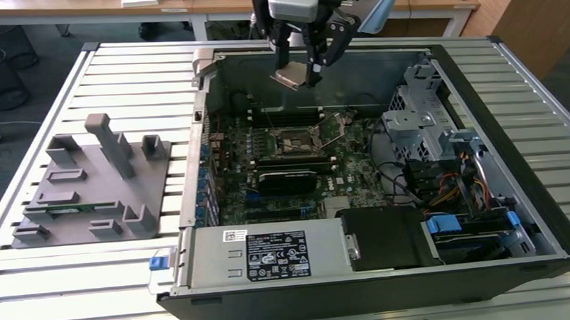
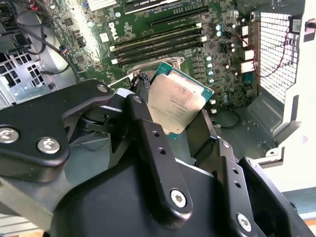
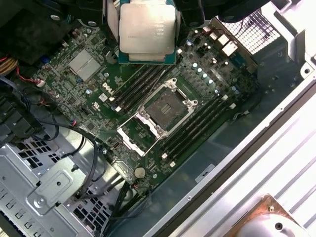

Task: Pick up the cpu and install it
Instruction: 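Place the cpu into insertion slot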

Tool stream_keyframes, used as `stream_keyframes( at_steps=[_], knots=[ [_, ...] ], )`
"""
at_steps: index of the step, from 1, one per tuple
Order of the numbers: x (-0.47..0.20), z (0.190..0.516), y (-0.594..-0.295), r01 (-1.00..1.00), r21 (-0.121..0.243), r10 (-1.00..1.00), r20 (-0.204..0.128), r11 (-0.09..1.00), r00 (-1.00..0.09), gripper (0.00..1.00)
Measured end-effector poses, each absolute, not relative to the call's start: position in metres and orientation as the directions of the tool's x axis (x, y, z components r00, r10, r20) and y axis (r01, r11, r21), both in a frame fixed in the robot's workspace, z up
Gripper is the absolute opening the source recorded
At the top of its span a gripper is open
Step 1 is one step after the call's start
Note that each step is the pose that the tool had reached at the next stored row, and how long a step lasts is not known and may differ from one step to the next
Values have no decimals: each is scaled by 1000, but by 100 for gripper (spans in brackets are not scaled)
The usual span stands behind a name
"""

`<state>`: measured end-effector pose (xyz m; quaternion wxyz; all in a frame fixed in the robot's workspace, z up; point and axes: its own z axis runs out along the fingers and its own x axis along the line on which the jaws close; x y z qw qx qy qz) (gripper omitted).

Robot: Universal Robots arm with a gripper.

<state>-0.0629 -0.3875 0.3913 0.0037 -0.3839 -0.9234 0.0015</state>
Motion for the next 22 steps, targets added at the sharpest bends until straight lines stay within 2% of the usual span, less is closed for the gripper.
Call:
stream_keyframes(
  at_steps=[11,22],
  knots=[
    [-63,389,-387,741,-6,741,6,671,-671,54],
    [-63,387,-386,828,-7,828,4,560,-560,54]
  ],
)
